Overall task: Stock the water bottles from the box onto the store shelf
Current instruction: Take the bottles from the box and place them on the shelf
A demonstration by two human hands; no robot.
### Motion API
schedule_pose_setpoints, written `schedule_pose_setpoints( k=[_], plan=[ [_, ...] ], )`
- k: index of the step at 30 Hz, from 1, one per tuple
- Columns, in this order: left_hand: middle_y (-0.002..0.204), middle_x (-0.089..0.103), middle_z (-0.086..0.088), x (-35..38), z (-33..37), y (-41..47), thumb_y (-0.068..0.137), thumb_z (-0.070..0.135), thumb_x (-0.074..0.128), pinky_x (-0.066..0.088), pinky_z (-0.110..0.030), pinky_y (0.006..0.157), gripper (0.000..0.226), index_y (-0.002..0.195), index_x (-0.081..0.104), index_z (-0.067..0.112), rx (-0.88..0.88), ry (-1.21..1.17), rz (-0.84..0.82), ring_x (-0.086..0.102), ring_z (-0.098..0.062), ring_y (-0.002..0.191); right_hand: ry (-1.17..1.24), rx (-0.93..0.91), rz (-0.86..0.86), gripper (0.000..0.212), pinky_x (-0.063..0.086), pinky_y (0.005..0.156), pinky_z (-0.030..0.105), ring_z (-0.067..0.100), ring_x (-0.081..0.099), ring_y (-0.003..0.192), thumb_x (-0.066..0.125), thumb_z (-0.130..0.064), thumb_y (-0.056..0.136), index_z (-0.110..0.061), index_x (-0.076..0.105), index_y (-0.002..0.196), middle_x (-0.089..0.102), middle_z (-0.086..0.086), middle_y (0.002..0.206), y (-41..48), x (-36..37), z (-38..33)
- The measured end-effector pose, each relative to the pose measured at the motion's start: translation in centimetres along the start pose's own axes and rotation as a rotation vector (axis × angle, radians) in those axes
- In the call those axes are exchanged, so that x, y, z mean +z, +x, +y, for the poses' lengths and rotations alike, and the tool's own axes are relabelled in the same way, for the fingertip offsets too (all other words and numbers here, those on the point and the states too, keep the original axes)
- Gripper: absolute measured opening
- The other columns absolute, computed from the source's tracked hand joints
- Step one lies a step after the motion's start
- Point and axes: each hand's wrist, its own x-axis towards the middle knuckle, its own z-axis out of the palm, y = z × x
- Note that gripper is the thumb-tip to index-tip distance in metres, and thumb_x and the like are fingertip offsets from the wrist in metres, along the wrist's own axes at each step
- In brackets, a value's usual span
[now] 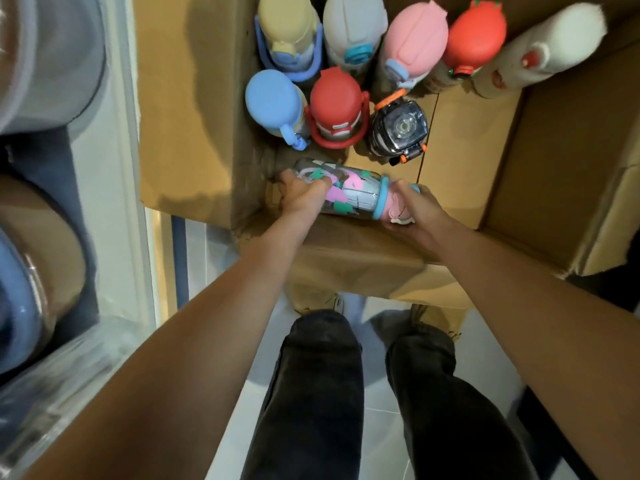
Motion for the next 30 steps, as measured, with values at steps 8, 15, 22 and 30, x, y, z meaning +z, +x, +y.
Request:
schedule_pose_setpoints(
  k=[8,15,22,30],
  plan=[
    [0.133,0.044,-0.009,-2.7,3.3,-12.0,0.081,0.018,0.068,0.037,-0.024,0.09,0.062,0.133,0.036,0.007,0.08,-0.056,-0.054,0.048,-0.023,0.12,-0.006,0.05,0.053,0.044,0.058,0.062,0.033,0.019,0.067,0.092,0.062,-0.03,0.088,-0.018,0.045,0.127,0.065,0.009,0.111,-12.3,-4.3,-2.5],
    [0.121,0.046,0.0,-7.6,5.7,-25.0,0.088,0.016,0.061,0.039,-0.019,0.071,0.054,0.135,0.034,0.01,0.099,-0.099,-0.075,0.049,-0.014,0.099,-0.028,-0.043,0.084,0.038,0.052,0.057,0.029,0.017,0.064,0.081,0.061,-0.025,0.088,-0.016,0.044,0.121,0.062,0.007,0.097,-26.1,-6.4,-4.4],
    [0.135,0.044,-0.009,-12.9,5.3,-36.7,0.082,0.017,0.066,0.041,-0.029,0.099,0.069,0.139,0.029,0.005,0.147,-0.165,-0.024,0.048,-0.023,0.123,-0.098,-0.086,-0.011,0.044,0.048,0.046,0.025,0.021,0.062,0.075,0.063,-0.026,0.087,-0.011,0.046,0.124,0.062,0.012,0.096,-37.4,-8.6,-5.3],
    [0.128,0.044,-0.005,-15.7,1.4,-50.7,0.086,0.007,0.062,0.038,-0.009,0.076,0.061,0.138,0.031,0.003,0.257,-0.317,0.167,0.047,-0.017,0.119,-0.411,-0.232,-0.151,0.042,0.047,0.042,0.024,0.023,0.063,0.069,0.063,-0.029,0.084,-0.013,0.05,0.12,0.063,0.014,0.1,-49.4,-9.5,-8.1]
  ],
)
